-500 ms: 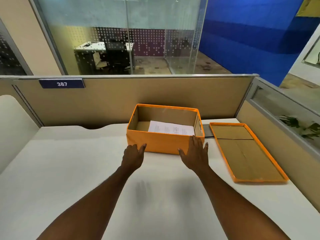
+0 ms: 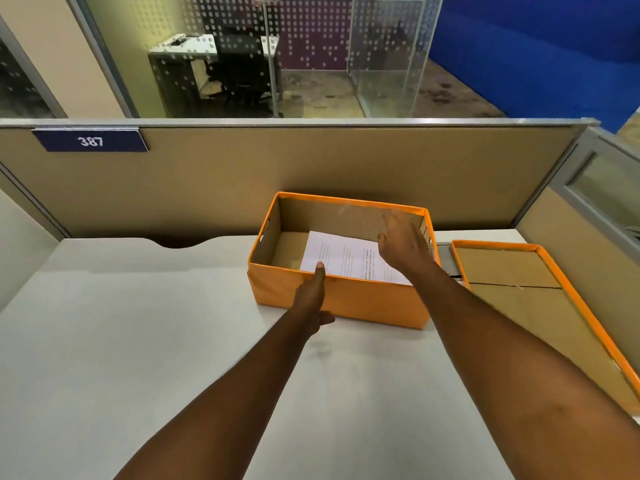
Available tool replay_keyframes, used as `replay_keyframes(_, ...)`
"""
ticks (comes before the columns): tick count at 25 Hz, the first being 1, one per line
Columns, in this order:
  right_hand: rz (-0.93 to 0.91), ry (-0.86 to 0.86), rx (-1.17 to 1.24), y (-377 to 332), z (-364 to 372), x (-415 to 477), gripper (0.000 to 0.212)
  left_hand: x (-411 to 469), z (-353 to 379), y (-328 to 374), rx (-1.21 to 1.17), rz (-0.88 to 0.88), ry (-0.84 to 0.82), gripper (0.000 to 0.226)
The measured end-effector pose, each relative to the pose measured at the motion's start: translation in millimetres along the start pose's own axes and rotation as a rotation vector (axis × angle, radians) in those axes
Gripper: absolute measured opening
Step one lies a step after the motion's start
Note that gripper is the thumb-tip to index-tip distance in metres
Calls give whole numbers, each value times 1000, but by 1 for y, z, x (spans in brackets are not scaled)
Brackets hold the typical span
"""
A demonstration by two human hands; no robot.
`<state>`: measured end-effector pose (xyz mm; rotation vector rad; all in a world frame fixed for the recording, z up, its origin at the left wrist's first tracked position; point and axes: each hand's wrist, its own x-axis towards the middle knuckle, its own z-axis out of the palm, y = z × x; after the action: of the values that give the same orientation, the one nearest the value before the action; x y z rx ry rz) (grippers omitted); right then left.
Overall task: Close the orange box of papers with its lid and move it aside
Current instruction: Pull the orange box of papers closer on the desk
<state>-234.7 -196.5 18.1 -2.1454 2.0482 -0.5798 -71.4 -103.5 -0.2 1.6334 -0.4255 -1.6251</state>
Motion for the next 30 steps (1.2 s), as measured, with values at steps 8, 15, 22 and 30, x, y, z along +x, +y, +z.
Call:
replay_keyframes(8,-105,-106,-161,-12,45,91,55,60,25,-9,-352,-103,-93,65)
replay_keyframes(15,-56,-216,-241,-3,72,129,73,82,24,-16,-292,-120,-45,49)
replay_keyframes(22,-81,-169,-298,-3,72,132,41,81,24,-20,-328,-94,-59,28)
replay_keyframes(30,-127,-80,-396,3,33,92,27,32,3,-27,-299,-104,-52,58)
